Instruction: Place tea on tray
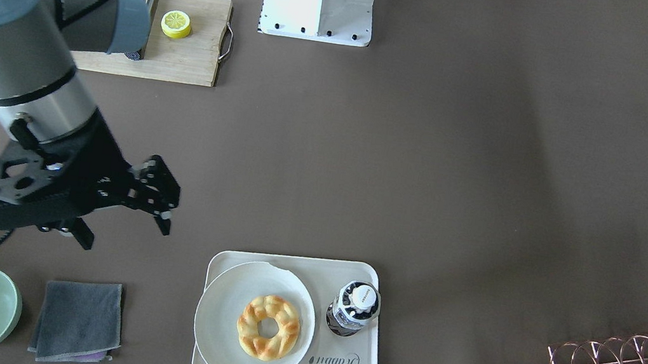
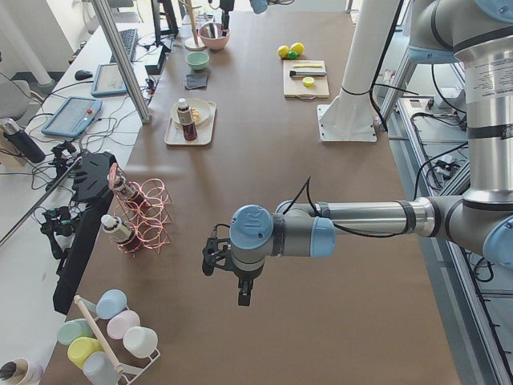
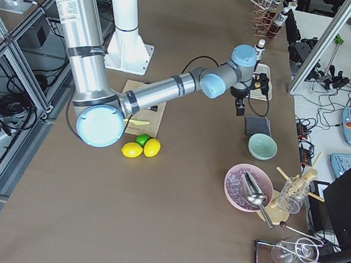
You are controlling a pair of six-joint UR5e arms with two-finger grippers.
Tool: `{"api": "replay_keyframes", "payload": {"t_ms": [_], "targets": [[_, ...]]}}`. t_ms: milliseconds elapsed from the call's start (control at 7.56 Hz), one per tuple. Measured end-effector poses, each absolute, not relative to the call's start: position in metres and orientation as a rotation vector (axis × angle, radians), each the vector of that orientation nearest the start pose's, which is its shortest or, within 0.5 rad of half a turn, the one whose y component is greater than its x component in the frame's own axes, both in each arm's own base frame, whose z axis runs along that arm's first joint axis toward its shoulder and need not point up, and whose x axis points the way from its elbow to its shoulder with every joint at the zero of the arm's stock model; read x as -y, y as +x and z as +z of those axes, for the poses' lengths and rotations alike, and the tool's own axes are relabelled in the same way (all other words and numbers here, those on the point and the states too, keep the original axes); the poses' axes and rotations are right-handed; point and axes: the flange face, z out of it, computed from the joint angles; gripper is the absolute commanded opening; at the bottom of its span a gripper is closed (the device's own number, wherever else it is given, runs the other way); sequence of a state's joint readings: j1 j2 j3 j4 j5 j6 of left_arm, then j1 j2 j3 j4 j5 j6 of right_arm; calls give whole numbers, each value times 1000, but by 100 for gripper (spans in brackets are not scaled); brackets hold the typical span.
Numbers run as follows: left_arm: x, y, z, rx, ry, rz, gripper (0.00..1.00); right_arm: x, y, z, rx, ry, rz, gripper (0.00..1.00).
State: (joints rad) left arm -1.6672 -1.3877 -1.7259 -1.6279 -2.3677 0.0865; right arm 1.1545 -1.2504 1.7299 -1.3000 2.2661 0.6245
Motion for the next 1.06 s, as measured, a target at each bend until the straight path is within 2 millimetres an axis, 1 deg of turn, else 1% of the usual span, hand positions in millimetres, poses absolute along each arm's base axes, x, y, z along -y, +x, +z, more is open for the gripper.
{"api": "replay_keyframes", "payload": {"t_ms": [132,265,397,529,662,794,926,1059], "targets": [[416,-93,650,-790,107,29,99,549,-138,440,881,266,-101,100],[423,-83,645,-791,105,50,99,515,-95,501,827,247,-150,100],[429,-74,639,-792,97,56,99,481,-56,558,764,229,-199,100],[433,-65,636,-795,87,57,99,453,-19,598,698,216,-226,100],[436,-60,633,-796,84,59,99,433,13,623,647,190,-229,100],[438,-58,631,-797,82,60,99,423,32,639,618,144,-232,100],[442,-57,627,-797,74,56,99,416,43,651,600,97,-234,100],[445,-56,623,-797,63,50,99,403,51,666,572,44,-221,100]]}}
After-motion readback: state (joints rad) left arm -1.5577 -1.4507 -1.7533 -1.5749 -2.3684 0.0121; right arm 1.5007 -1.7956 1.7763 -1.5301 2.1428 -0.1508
